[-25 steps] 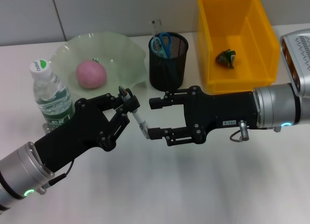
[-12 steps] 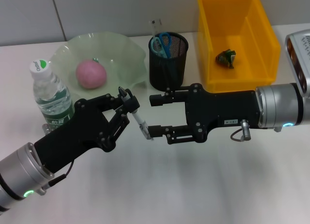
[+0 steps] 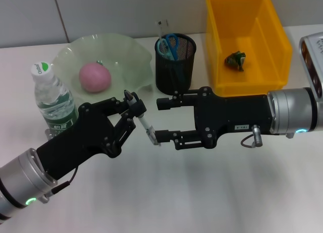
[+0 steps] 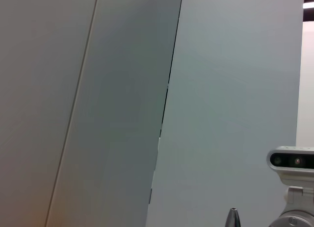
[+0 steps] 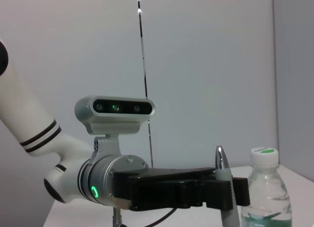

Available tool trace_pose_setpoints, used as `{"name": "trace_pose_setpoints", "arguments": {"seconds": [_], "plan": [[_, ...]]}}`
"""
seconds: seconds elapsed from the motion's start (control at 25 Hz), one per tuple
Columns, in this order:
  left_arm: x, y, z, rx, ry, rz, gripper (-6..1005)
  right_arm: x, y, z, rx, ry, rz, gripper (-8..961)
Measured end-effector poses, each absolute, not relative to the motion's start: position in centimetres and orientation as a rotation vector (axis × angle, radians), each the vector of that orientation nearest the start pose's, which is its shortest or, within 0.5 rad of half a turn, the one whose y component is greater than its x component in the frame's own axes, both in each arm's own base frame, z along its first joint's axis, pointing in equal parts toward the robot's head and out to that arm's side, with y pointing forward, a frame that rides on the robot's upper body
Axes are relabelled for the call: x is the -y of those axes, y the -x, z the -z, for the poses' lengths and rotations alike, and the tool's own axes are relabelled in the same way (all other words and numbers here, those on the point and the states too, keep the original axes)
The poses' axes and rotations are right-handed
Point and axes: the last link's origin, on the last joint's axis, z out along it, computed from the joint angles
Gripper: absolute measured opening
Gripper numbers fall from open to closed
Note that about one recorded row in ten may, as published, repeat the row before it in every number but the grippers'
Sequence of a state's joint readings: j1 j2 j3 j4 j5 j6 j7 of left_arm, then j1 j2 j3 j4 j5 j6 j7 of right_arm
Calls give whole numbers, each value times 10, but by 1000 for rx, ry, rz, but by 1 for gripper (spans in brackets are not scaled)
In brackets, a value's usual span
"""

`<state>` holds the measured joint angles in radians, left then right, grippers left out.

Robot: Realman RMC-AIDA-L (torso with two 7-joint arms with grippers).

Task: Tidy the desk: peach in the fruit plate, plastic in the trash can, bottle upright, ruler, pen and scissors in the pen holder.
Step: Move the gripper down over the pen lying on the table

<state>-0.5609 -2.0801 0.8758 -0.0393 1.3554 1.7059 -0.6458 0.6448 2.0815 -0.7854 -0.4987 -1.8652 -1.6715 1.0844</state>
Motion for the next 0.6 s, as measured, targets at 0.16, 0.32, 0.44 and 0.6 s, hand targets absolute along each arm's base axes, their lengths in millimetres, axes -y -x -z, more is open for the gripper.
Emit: {"name": "trace_pose_setpoints", "arguments": {"seconds": [0.16, 0.32, 0.44, 0.6], "plan": [[-275, 236, 58, 384, 2374, 1354, 144, -327, -208, 27, -151, 2865, -963, 681], [-275, 236, 58, 383, 2372, 1356, 144, -327, -208, 26, -149, 2860, -969, 681], [-275, 236, 57, 385, 2367, 1357, 143, -325, -210, 27, -129, 2847, -978, 681], [-275, 236, 57, 400, 2349, 1366, 144, -323, -212, 30, -108, 2834, -982, 680]]}}
